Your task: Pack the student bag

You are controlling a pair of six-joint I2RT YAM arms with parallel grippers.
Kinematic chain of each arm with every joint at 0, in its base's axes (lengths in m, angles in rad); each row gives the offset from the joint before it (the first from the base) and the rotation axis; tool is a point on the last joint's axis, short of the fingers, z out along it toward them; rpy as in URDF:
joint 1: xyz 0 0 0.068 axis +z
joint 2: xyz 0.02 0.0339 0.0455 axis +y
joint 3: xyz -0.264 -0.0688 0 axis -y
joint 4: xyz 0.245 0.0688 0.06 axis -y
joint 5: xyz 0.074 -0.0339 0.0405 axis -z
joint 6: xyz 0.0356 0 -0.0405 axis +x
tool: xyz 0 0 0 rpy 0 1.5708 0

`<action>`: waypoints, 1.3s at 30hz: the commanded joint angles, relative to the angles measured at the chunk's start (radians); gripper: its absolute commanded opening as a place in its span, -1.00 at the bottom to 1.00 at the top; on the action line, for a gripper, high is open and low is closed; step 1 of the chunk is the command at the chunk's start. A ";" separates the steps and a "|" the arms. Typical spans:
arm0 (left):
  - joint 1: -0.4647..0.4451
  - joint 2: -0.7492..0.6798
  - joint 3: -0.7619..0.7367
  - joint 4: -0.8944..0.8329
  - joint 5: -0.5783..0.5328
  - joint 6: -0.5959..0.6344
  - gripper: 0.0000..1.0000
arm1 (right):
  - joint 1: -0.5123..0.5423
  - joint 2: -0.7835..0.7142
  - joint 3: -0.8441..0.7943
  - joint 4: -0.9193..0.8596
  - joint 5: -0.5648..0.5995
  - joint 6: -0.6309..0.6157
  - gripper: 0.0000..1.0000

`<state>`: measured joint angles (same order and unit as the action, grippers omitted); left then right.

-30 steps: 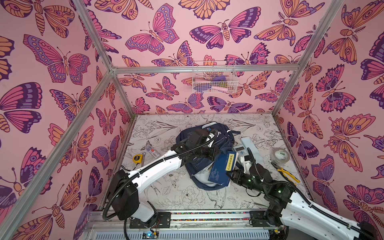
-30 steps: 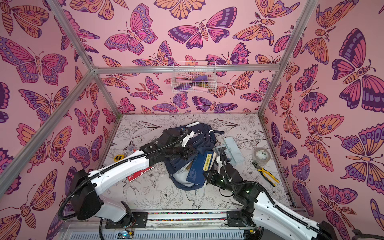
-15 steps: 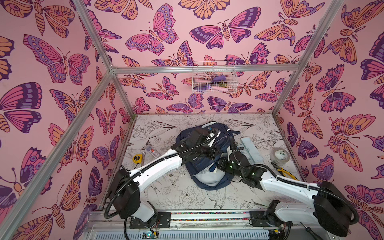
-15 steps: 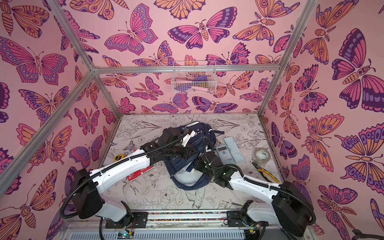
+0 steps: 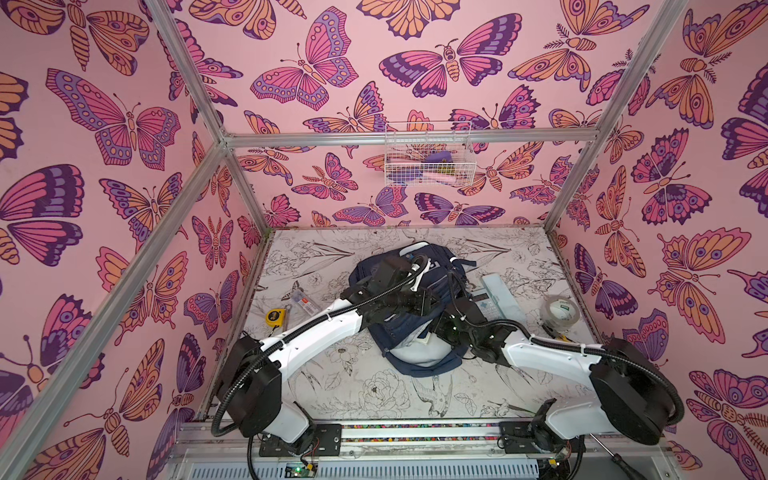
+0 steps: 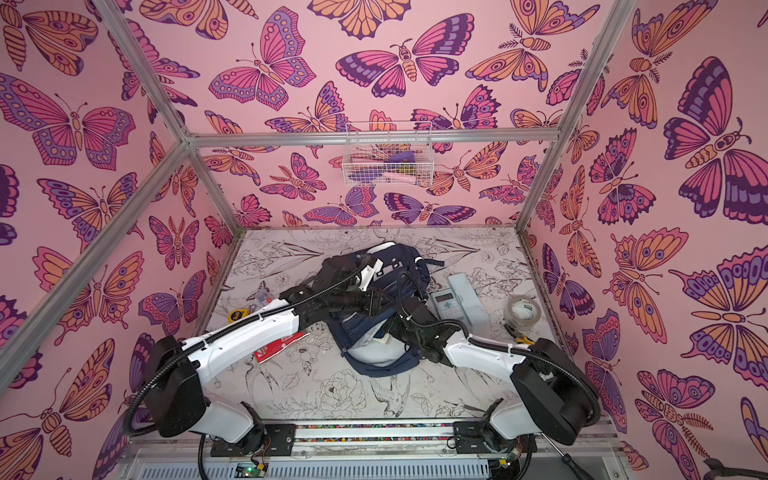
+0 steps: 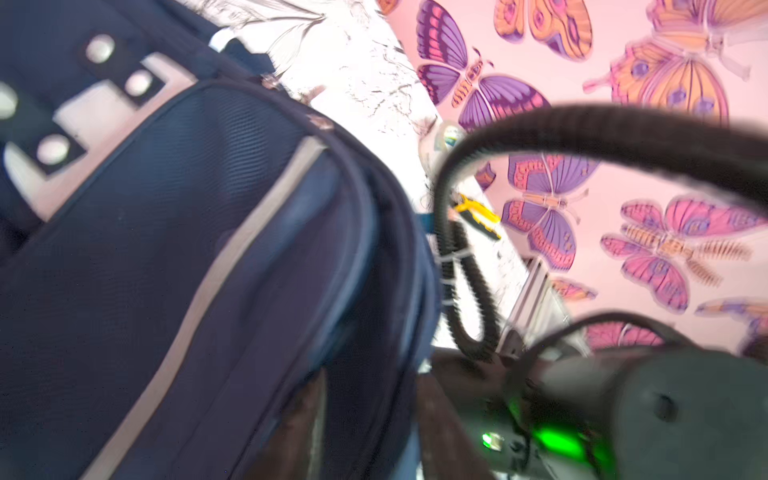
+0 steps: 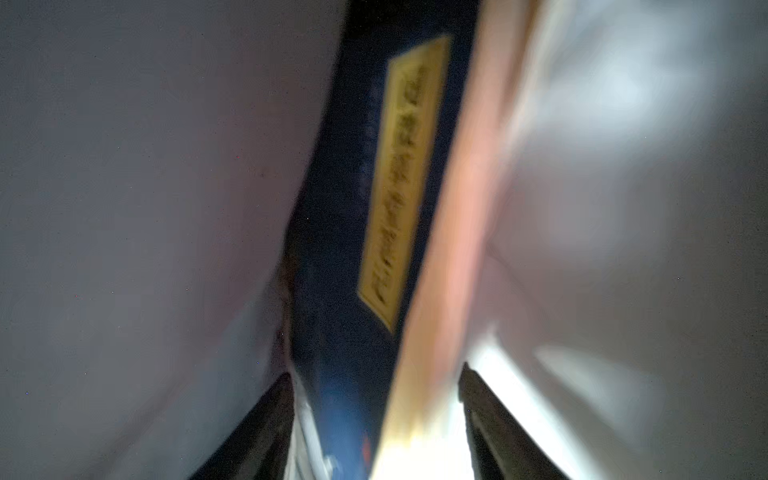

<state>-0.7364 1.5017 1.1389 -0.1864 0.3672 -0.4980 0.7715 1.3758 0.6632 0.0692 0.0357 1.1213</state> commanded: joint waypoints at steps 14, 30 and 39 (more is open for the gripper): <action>0.229 -0.303 -0.299 -0.045 -0.045 -0.266 0.40 | 0.019 -0.507 0.144 -0.919 0.182 -0.080 0.06; 0.270 -0.396 -0.672 0.137 0.092 -0.515 0.33 | 0.260 -0.264 0.291 -0.881 0.355 -0.204 0.16; 0.273 -0.239 -0.712 0.385 0.155 -0.609 0.06 | 0.376 -0.090 0.381 -0.805 0.355 -0.253 0.16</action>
<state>-0.4706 1.2427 0.4419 0.0731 0.4805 -1.0595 1.1343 1.2594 1.0080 -0.7574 0.3595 0.9035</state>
